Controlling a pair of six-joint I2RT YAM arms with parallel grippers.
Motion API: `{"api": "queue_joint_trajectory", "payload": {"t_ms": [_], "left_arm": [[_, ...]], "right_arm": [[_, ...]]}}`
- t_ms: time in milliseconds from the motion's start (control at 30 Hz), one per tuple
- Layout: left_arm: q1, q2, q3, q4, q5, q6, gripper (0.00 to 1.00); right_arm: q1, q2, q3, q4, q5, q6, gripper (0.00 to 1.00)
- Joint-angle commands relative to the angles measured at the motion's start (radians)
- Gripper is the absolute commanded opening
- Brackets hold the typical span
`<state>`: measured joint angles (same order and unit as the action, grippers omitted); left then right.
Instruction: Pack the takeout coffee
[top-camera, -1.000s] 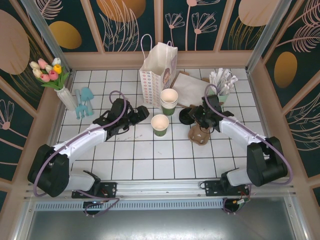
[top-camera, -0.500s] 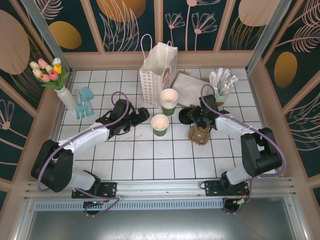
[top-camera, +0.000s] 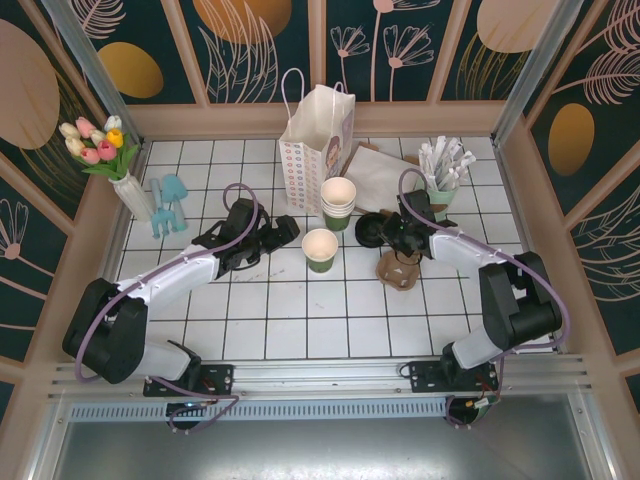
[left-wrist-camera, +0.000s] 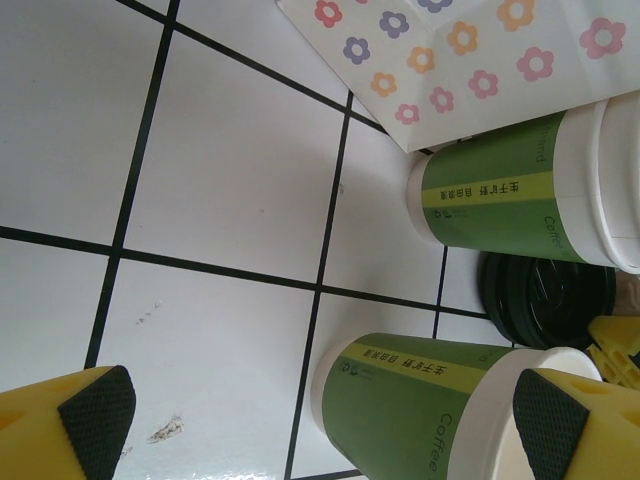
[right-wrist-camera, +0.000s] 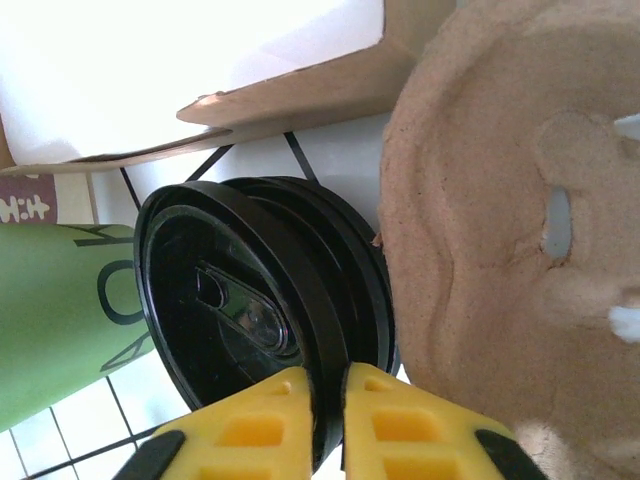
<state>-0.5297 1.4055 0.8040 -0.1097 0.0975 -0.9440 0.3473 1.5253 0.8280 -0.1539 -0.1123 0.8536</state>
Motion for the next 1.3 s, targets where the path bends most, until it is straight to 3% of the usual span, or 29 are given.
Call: {"api": "queue_joint_trajectory", "payload": {"t_ms": [0,100,433,467,600,800,967,1100,1267], "left_arm": [[-0.004,-0.008,0.013,-0.018,0.006,0.026,0.99],[-0.004,-0.031,0.023,-0.013,0.01,0.048,0.99],[-0.004,-0.097,0.037,0.047,0.042,0.116,0.99],[-0.004,-0.099,0.036,0.05,0.044,0.119,0.99],[-0.003,-0.107,0.032,0.053,0.041,0.12,0.99],[-0.004,-0.095,0.029,0.036,0.032,0.121,0.99],[-0.004,-0.087,0.026,0.016,0.009,0.113,0.99],[-0.004,-0.075,0.026,-0.001,-0.005,0.111,0.99],[-0.004,-0.054,0.032,-0.023,-0.017,0.112,0.99]], "right_arm": [[-0.004,-0.019,0.023,0.003,0.027,-0.05,0.06],[0.002,-0.058,0.016,0.004,0.049,-0.105,0.0],[0.013,-0.135,0.012,-0.003,0.101,-0.248,0.0],[0.012,-0.13,0.017,-0.006,0.098,-0.258,0.02],[0.01,-0.065,0.071,-0.039,0.06,-0.344,0.27],[-0.003,0.033,0.173,-0.152,0.039,-0.464,0.39],[-0.002,0.02,0.22,-0.261,-0.002,-0.219,0.51],[0.007,-0.053,0.145,-0.195,-0.044,-0.013,0.65],[0.054,-0.061,0.129,-0.178,-0.048,0.201,0.67]]}}
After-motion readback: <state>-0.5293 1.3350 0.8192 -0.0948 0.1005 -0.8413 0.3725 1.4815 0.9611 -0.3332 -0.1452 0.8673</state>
